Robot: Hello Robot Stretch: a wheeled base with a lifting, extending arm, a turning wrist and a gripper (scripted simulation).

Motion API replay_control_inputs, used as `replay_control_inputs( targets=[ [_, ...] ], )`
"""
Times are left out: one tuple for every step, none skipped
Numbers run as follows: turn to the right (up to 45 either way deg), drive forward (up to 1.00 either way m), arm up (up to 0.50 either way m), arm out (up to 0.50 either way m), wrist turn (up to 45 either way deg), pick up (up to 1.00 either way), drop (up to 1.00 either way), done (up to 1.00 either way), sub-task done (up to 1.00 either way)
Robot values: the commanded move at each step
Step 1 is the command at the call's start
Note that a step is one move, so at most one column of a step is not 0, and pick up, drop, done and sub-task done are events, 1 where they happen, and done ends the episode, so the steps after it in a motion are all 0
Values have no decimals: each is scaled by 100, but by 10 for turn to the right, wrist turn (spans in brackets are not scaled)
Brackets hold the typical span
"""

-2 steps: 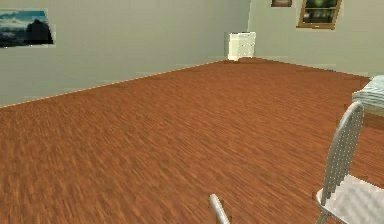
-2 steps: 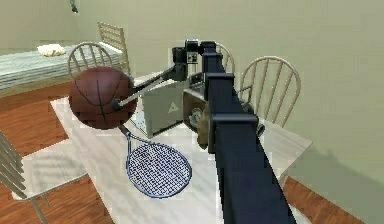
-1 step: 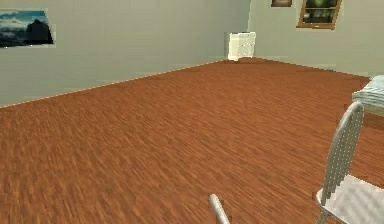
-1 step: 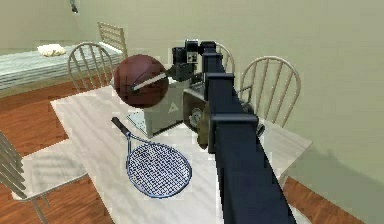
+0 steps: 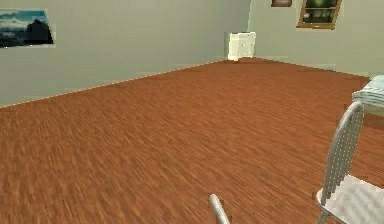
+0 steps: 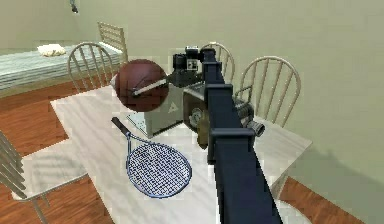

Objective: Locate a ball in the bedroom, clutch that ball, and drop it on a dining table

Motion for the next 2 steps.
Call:
replay_control_inputs(
  targets=[
    [0, 0, -32, 0, 0, 0, 0, 0, 0],
    [0, 0, 0, 0, 0, 0, 100, 0, 0]
  ],
)
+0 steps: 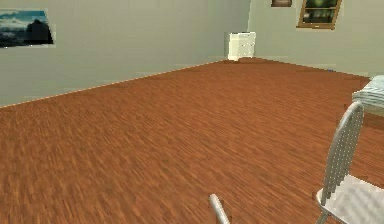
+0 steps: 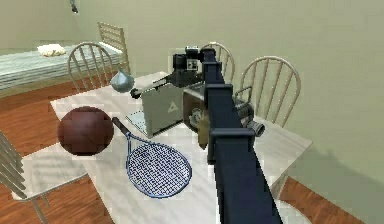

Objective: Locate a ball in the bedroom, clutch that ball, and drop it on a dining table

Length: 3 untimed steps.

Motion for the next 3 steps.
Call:
replay_control_inputs(
  targets=[
    [0, 0, 2, 0, 0, 0, 0, 0, 0],
    [0, 0, 0, -8, 0, 0, 0, 0, 0],
    [0, 0, 0, 0, 0, 0, 0, 100, 0]
  ],
)
